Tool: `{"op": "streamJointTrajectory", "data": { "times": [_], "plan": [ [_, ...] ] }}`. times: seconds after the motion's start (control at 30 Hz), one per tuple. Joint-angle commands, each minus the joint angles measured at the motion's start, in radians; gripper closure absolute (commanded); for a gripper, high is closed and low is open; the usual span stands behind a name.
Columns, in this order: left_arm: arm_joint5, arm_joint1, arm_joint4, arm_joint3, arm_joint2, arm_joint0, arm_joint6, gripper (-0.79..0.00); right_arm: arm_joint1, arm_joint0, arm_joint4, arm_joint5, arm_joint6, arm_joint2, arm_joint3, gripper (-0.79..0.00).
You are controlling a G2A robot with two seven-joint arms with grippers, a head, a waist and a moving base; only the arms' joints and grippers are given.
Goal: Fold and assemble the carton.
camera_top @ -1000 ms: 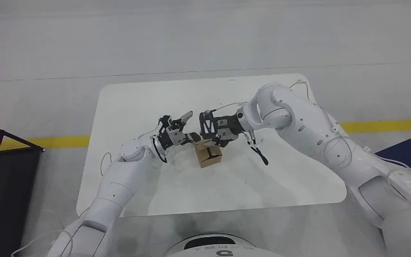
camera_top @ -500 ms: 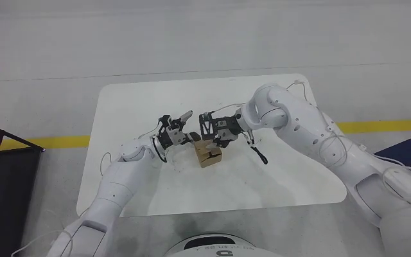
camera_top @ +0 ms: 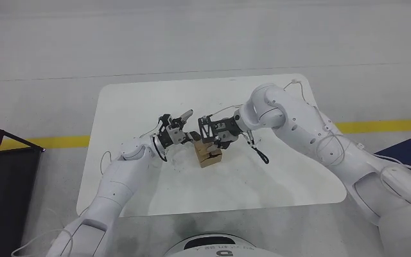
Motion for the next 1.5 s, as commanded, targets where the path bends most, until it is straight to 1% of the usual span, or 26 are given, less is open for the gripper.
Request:
{"op": "streamJointTrajectory", "data": {
  "times": [0.0, 0.13, 0.2, 0.27, 0.3, 0.37, 0.63, 0.73, 0.93, 0.97, 1.0, 1.03, 1.1, 1.13, 1.3, 1.47],
  "plan": [
    [0.000, 0.000, 0.000, 0.000, 0.000, 0.000, 0.000, -0.785, -0.003, -0.001, -0.025, 0.007, -0.006, -0.002, -0.001, -0.357],
    [0.002, 0.000, 0.000, 0.000, -0.001, -0.001, -0.004, -0.785, -0.007, -0.003, -0.075, 0.012, -0.027, -0.002, -0.003, -0.342],
    [0.004, 0.000, 0.002, 0.001, 0.000, -0.002, -0.005, -0.785, -0.009, -0.005, -0.103, 0.013, -0.047, 0.000, -0.005, -0.308],
    [0.004, -0.001, 0.002, 0.002, 0.001, -0.002, -0.005, -0.785, -0.010, -0.009, -0.136, 0.010, -0.073, 0.004, -0.009, -0.249],
    [0.004, -0.001, 0.002, 0.002, 0.001, -0.003, -0.004, -0.785, -0.011, -0.011, -0.153, 0.006, -0.086, 0.006, -0.011, -0.203],
    [0.005, -0.001, 0.000, 0.004, 0.002, -0.003, -0.004, -0.785, -0.011, -0.016, -0.188, 0.005, -0.114, 0.012, -0.014, 0.000],
    [0.001, -0.001, -0.001, 0.011, -0.002, -0.006, -0.004, -0.785, -0.009, -0.037, -0.312, 0.000, -0.223, 0.042, -0.023, 0.000],
    [0.000, -0.001, -0.001, 0.011, -0.004, -0.006, -0.003, -0.785, -0.008, -0.049, -0.422, 0.032, -0.278, 0.054, -0.051, 0.000],
    [-0.003, -0.001, -0.004, 0.007, -0.008, -0.002, 0.007, -0.785, -0.006, -0.079, -0.615, 0.055, -0.404, 0.060, -0.063, 0.000],
    [-0.003, -0.001, -0.005, 0.007, -0.010, -0.001, 0.012, -0.785, -0.006, -0.083, -0.630, 0.056, -0.416, 0.060, -0.061, -0.206],
    [-0.008, 0.000, -0.008, 0.007, -0.013, 0.002, 0.020, -0.785, -0.005, -0.089, -0.643, 0.056, -0.435, 0.061, -0.056, -0.493],
    [-0.012, 0.000, -0.012, 0.006, -0.017, 0.004, 0.028, -0.785, -0.005, -0.093, -0.652, 0.053, -0.451, 0.063, -0.051, -0.628],
    [-0.025, 0.002, -0.021, 0.003, -0.032, 0.009, 0.050, -0.785, -0.004, -0.102, -0.643, 0.042, -0.486, 0.074, -0.044, -0.711],
    [-0.032, 0.003, -0.026, 0.000, -0.040, 0.011, 0.058, -0.785, -0.002, -0.105, -0.636, 0.036, -0.497, 0.081, -0.043, -0.785],
    [-0.055, 0.011, -0.025, -0.030, -0.072, 0.027, 0.089, -0.785, 0.016, -0.140, -0.601, 0.028, -0.531, 0.137, -0.055, -0.785],
    [-0.105, 0.015, -0.045, -0.076, -0.112, 0.043, 0.139, -0.785, 0.048, -0.216, -0.595, 0.044, -0.550, 0.210, -0.098, -0.785]
  ]
}}
